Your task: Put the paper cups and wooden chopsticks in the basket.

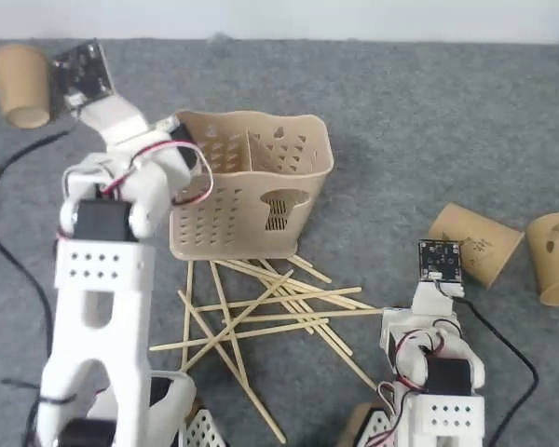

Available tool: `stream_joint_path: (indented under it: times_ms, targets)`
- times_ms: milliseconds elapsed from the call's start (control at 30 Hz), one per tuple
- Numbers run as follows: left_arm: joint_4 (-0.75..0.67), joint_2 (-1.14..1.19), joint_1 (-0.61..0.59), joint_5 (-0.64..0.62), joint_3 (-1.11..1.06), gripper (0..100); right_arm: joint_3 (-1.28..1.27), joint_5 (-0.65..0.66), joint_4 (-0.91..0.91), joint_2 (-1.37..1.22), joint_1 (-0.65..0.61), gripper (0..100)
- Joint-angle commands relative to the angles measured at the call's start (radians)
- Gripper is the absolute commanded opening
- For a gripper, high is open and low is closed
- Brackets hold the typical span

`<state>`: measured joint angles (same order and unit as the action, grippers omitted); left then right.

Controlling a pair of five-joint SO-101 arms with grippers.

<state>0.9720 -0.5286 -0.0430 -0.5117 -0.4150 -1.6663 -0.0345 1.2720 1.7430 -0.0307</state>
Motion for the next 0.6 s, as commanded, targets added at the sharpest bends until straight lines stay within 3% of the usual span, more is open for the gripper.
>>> stream_joint_path:
  times_ms: [0,233,567]
  targets:
    - [-0.017,0.117,0.012,-0.023,0.151,1,-0.006,-0.008,0.01,0.007,0.012,0.9]
    - [-0.015,0.236,0.043,-0.021,0.318,1,-0.006,-0.008,0.01,0.007,0.012,0.9]
    - [0.058,0.308,0.051,-0.011,0.237,1,-0.006,-0.008,0.01,0.007,0.01,0.9]
